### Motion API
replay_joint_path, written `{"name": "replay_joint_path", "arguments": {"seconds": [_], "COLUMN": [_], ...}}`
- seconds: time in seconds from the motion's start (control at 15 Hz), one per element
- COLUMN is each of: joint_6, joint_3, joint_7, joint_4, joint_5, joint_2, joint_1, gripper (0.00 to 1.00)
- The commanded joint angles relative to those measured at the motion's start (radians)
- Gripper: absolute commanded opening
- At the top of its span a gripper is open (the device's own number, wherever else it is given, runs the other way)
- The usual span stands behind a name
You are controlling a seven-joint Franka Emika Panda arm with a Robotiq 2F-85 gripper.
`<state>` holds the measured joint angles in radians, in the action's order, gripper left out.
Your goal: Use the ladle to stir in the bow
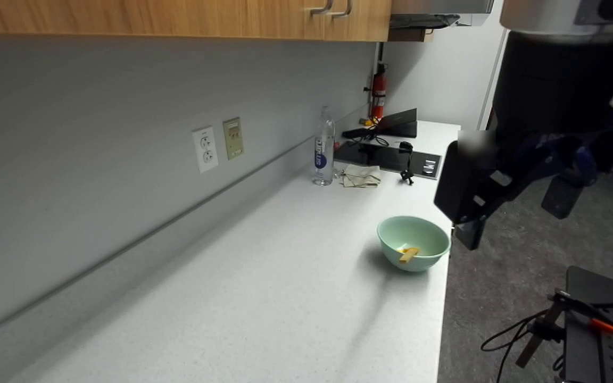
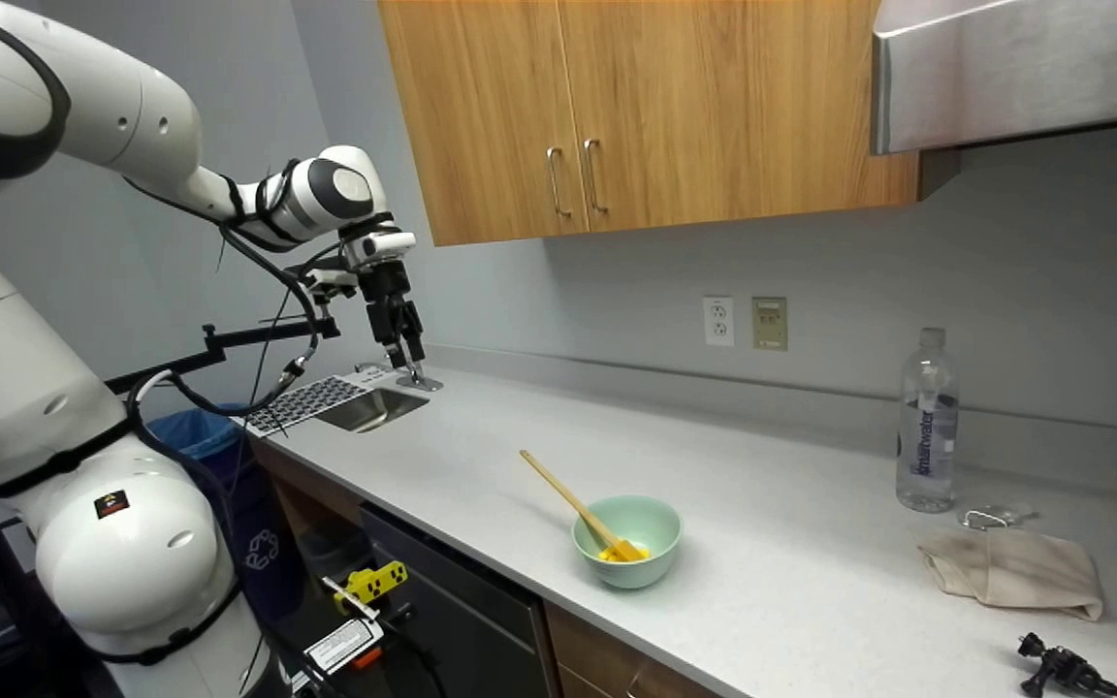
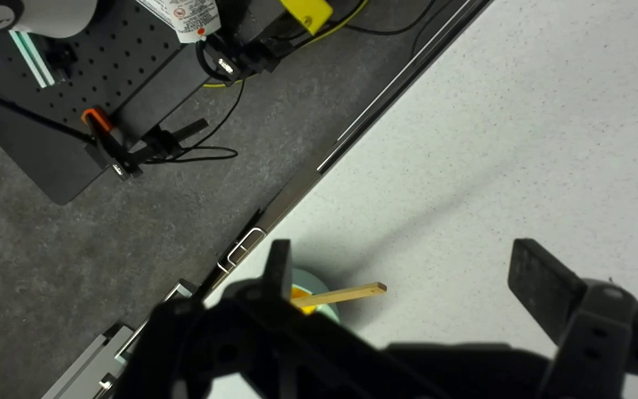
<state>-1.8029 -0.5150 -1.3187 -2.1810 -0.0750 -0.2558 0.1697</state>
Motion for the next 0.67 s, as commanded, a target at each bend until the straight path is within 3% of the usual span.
{"name": "replay_joint_path", "arguments": {"seconds": [0.0,0.33,0.6], "joint_6": [0.003,-0.015,-0.031], "joint_3": [0.038,0.061,0.132], "joint_7": [-0.009,-0.014,-0.025], "joint_4": [0.004,-0.006,-0.047], "joint_5": [-0.010,-0.034,-0.036], "joint_2": [0.010,0.033,0.052], "joint_1": [0.039,0.031,0.006], "gripper": [1.00,1.00,1.00]}}
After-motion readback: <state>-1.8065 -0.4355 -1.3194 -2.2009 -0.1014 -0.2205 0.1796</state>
